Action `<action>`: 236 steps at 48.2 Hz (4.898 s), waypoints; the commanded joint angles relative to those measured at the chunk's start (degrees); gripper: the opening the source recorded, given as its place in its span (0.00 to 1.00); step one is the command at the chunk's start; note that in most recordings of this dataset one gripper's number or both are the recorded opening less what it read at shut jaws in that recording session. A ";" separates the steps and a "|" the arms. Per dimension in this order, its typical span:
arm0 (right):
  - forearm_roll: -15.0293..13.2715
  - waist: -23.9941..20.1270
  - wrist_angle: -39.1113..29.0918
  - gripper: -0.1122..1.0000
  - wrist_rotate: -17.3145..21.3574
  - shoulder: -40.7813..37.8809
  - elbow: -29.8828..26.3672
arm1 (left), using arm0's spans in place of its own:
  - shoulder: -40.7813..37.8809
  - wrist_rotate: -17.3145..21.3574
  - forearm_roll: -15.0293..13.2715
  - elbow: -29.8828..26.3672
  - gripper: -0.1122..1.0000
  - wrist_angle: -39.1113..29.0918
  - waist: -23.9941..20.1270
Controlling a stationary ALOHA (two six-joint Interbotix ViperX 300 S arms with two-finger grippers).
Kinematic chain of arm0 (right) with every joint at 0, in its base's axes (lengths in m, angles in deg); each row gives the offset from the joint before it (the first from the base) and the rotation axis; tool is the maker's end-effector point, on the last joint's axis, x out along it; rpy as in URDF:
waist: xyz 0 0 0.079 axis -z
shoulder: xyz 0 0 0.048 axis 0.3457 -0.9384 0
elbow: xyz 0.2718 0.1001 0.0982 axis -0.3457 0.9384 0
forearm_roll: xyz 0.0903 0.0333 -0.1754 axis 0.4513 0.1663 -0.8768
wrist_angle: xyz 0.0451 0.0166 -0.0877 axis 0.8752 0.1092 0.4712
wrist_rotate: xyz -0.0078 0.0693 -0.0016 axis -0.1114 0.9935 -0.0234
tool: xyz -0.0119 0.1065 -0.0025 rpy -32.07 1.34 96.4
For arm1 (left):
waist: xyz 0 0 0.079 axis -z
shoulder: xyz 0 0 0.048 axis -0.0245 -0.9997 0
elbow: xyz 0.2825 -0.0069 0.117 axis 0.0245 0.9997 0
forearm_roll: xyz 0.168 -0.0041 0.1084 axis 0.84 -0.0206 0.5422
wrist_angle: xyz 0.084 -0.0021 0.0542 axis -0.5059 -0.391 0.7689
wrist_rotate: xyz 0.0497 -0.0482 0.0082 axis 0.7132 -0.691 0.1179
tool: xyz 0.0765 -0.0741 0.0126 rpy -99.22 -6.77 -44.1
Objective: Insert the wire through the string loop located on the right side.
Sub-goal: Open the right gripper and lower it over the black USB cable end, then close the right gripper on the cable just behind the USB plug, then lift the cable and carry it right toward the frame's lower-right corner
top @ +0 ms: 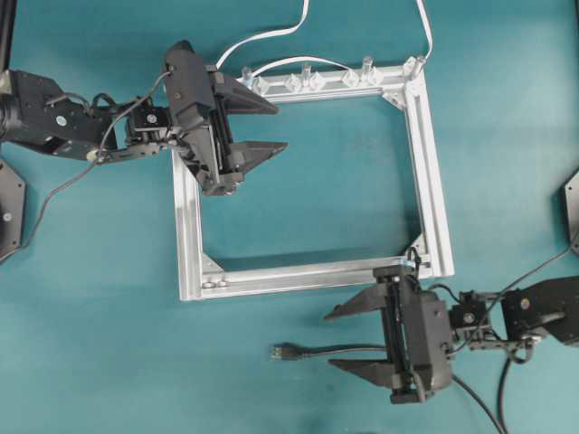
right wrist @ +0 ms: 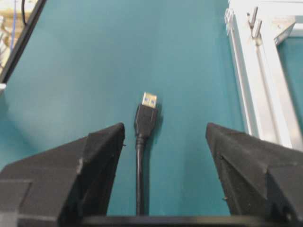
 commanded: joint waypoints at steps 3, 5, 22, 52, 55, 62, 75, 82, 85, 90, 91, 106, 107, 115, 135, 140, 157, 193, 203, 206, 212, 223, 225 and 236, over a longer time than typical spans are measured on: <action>0.00 -0.53 0.26 0.82 -0.09 -1.49 -1.49 | 1.58 -0.53 0.09 -0.62 0.81 0.26 0.26; 0.00 -0.88 0.26 0.82 -0.09 -2.29 -1.85 | 1.58 -0.62 0.18 -0.62 0.81 0.26 0.26; 0.00 -1.76 -0.09 0.82 -0.18 -6.68 -4.39 | 1.58 -1.76 0.09 -0.53 0.80 0.26 0.70; 0.09 -1.32 0.00 0.81 -0.18 -9.40 -4.57 | 1.58 -1.85 0.18 -0.70 0.80 0.26 2.02; 0.00 -1.14 0.00 0.81 -0.18 -9.40 -4.66 | 1.49 -1.93 0.09 -0.70 0.80 0.26 2.11; 0.00 -0.88 -0.09 0.73 -0.18 -9.40 -4.57 | 1.58 -1.93 0.09 -0.62 0.80 0.26 2.55; 0.18 0.53 -3.43 0.27 -0.18 -9.58 -4.04 | 1.58 -1.93 0.09 -0.53 0.79 0.26 2.55; 0.26 1.41 -4.66 0.16 -0.26 -9.49 -4.04 | 1.58 -1.93 0.09 -0.44 0.79 0.26 2.55; 0.26 1.41 -4.66 0.16 -0.26 -9.58 -4.04 | 1.58 -1.93 0.09 -0.44 0.79 0.26 2.55; 0.26 1.58 -5.01 0.16 -0.26 -9.58 -3.96 | 1.58 -1.85 0.09 -0.44 0.79 0.26 2.55; 0.26 1.58 -5.01 0.16 -0.26 -9.58 -3.96 | 1.58 -1.85 0.09 -0.44 0.79 0.26 2.55; 0.26 1.67 -6.50 0.16 -0.35 -9.14 -4.04 | 1.58 -1.85 0.09 -0.44 0.79 0.26 2.55; 0.26 1.67 -6.68 0.16 -0.44 -8.96 -4.04 | 1.49 -1.85 0.09 -0.44 0.79 0.18 2.55; 0.26 1.67 -8.35 0.16 -2.37 -5.10 -3.78 | 1.67 -1.85 0.09 -0.44 0.79 0.18 2.55; 0.26 1.93 -14.85 0.16 -8.53 3.43 -3.96 | 2.02 -1.85 0.09 -0.26 0.79 0.18 2.55; 0.26 1.93 -15.64 0.16 -8.53 4.39 -4.04 | 2.02 -1.85 0.09 -0.26 0.79 0.18 2.55; 0.26 1.93 -18.02 0.16 -8.53 5.54 -3.69 | 1.93 -1.85 0.09 -0.26 0.79 0.18 2.55; -3.16 1.14 -30.32 0.16 -8.61 20.13 6.86 | 2.02 -1.85 0.09 -0.09 0.79 -0.18 2.55; -3.16 1.05 -33.66 0.16 -8.61 27.33 12.57 | 2.02 -1.93 0.09 -0.09 0.79 -0.53 2.55; -3.16 1.05 -34.10 0.16 -8.61 29.62 14.41 | 2.02 -1.93 0.09 -0.18 0.79 -0.53 2.55; -3.25 1.05 -34.28 0.16 -8.61 34.54 18.46 | 2.11 -1.93 0.09 -0.35 0.79 -0.53 2.55; -3.16 1.05 -34.28 0.16 -8.53 41.31 24.79 | 2.02 -1.93 0.09 -0.44 0.79 -0.53 2.55; -3.16 1.05 -34.28 0.16 -8.53 42.10 25.66 | 2.02 -1.85 0.09 -0.44 0.79 -0.53 2.55; -3.25 1.14 -34.28 0.16 -8.53 43.95 27.42 | 2.02 -1.85 0.18 -0.44 0.79 -0.97 2.72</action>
